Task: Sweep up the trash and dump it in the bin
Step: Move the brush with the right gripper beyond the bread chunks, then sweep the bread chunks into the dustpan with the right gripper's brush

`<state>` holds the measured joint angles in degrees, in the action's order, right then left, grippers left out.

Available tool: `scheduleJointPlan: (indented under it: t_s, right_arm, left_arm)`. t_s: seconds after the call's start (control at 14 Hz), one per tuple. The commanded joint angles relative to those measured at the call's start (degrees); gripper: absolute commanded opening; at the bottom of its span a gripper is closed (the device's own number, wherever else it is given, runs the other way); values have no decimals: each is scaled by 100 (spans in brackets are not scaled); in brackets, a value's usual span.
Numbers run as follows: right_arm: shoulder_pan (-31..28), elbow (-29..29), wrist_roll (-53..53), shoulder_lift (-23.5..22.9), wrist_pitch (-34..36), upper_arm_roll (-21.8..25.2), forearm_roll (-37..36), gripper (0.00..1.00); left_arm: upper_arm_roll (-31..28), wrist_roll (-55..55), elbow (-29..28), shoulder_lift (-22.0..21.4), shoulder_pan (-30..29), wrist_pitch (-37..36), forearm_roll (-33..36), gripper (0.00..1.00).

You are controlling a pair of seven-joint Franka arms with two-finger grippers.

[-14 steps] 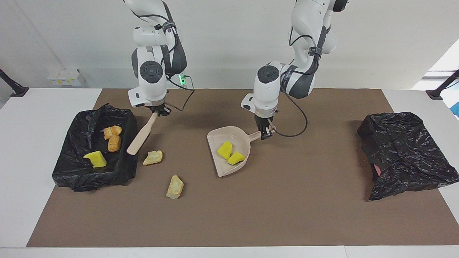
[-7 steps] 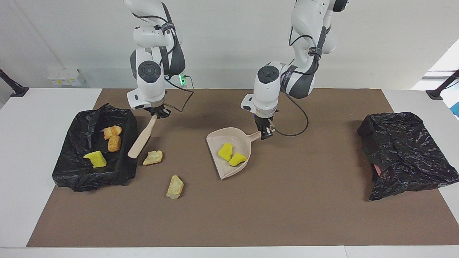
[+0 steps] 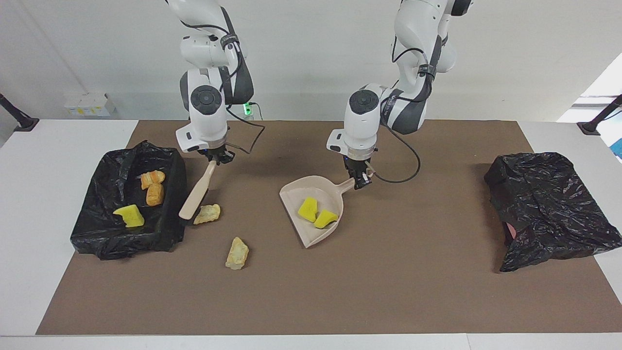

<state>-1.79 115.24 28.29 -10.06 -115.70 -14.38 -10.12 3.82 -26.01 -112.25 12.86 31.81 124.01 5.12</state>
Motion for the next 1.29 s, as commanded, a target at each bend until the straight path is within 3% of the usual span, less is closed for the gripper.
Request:
scheduleJointPlan:
  t_s: [0.0,0.14,0.36,0.64,0.93,1.21]
  right_arm:
    - [12,-861,-193,-610,48,-13,-86,0]
    - [29,-1221,-341,-961,4,-21,-104,0]
    - [20,-1310,-859,-1094,-31,-21,-306,0]
    - [142,-1311,-1685,-1086,-31,-30,-245,0]
    - [547,-1144,-1792,-963,100,-83,-210,0]
    - [627,-784,-2336,-743,135,-512,-157,0]
  left_arm:
    - [-31,43,-113,-99,18,10,-81,0]
    - [-31,43,-113,-99,18,-8,-81,0]
    - [-31,34,-51,-99,-35,-349,-360,0]
    - [-31,43,45,-90,-35,-667,-459,0]
    - [-39,403,90,-82,-17,-711,-459,0]
    - [-31,430,54,-82,9,-632,-459,0]
